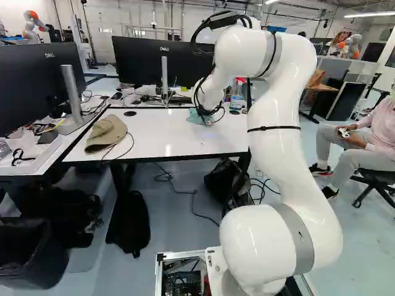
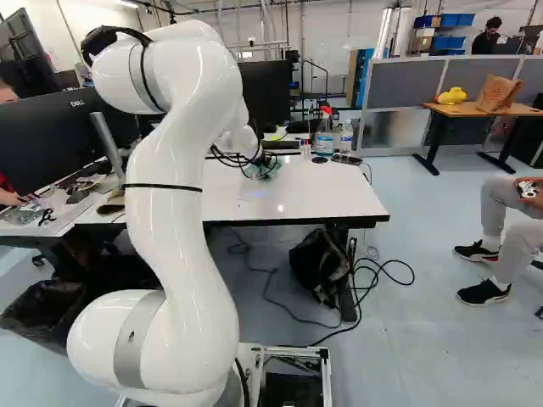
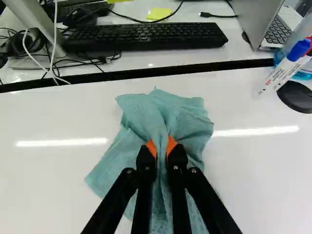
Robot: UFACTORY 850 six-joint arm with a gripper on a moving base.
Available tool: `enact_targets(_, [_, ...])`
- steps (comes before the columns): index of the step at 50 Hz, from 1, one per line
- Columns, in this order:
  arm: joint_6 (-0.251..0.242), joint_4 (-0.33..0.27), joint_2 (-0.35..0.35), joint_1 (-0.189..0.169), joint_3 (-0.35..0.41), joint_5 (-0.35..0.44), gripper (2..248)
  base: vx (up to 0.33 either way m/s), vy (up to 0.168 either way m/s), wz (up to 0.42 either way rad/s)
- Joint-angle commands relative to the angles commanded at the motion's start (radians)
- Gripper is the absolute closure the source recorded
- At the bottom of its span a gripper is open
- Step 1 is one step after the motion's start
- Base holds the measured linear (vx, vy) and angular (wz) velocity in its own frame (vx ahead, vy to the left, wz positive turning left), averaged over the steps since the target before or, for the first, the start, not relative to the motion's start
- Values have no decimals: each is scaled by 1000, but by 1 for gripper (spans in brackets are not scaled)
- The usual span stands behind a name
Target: Clean the table with the green towel
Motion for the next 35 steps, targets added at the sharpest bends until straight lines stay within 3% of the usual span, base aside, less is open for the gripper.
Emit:
enact_targets(18, [0, 0, 73, 10, 101, 0, 209, 0, 0, 0])
enact_targets(35, [0, 0, 114, -22, 156, 0, 209, 0, 0, 0])
